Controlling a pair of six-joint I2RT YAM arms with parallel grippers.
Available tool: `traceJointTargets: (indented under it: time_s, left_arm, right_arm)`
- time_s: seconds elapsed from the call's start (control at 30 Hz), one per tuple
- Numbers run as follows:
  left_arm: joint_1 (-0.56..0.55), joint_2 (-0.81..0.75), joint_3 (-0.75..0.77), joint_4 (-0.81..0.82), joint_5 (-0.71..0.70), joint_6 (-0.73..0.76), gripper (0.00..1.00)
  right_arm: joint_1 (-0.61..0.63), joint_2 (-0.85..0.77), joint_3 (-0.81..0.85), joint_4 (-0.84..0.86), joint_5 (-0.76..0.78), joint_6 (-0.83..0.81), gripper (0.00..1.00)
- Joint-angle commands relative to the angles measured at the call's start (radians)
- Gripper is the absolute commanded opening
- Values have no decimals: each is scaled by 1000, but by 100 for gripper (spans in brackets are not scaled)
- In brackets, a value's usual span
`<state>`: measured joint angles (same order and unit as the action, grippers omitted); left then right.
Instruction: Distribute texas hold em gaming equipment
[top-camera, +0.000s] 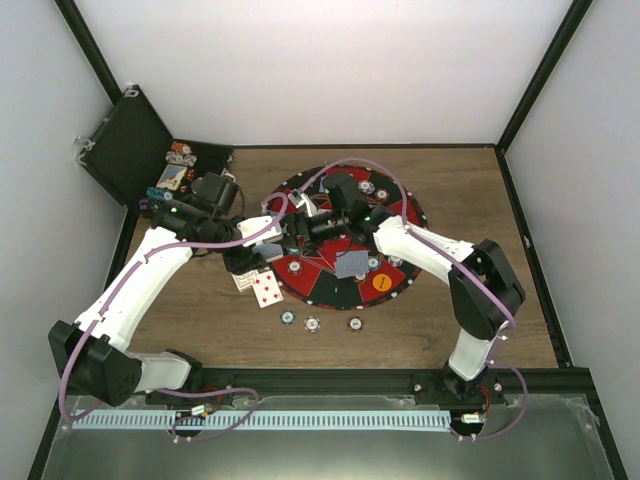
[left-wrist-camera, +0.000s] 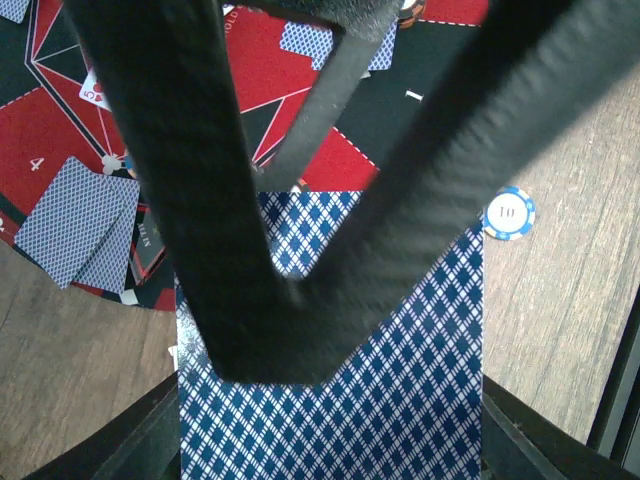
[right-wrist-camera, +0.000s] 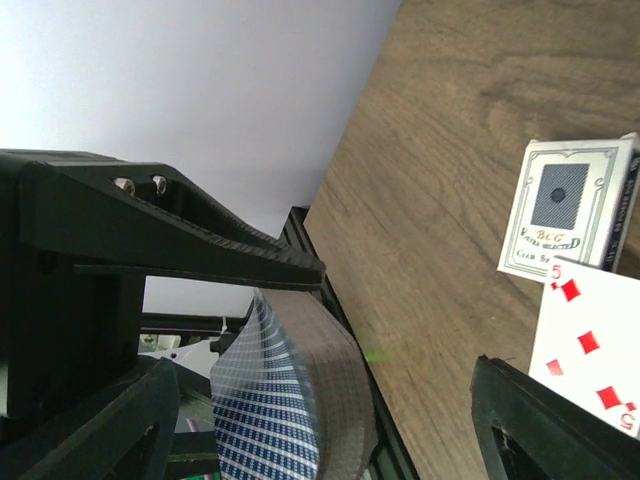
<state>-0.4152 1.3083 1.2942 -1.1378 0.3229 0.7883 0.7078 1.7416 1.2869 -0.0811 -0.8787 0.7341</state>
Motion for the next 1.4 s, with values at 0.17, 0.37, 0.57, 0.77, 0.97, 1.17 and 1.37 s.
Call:
traceJointTargets:
  time_s: [0.17, 0.37, 0.57, 0.77, 0.97, 1.17, 1.37]
  left_arm:
    - [-7, -3, 25, 15, 25, 6, 5]
    - [-7, -6, 30, 7, 24, 6, 4]
    - [-8, -12, 31, 1, 25, 6, 4]
    - [-9, -18, 35, -2, 19, 8, 5]
    - [-11, -16, 28, 6, 21, 5, 4]
    - [-13, -7, 24, 11, 15, 4, 5]
    - [-14, -8, 8, 28, 4, 3, 5]
  right_arm:
    - [45, 66, 38, 42, -58, 21, 76]
    - [46, 116, 60, 22, -81, 0, 71]
    - [5, 127, 46, 9, -80, -9, 65]
    - [-65, 105, 3, -23, -75, -35, 58]
    - [-80, 67, -26, -37, -69, -41, 52]
    - [-80, -19, -49, 1, -65, 5, 39]
    - [-79, -86, -74, 25, -56, 44, 9]
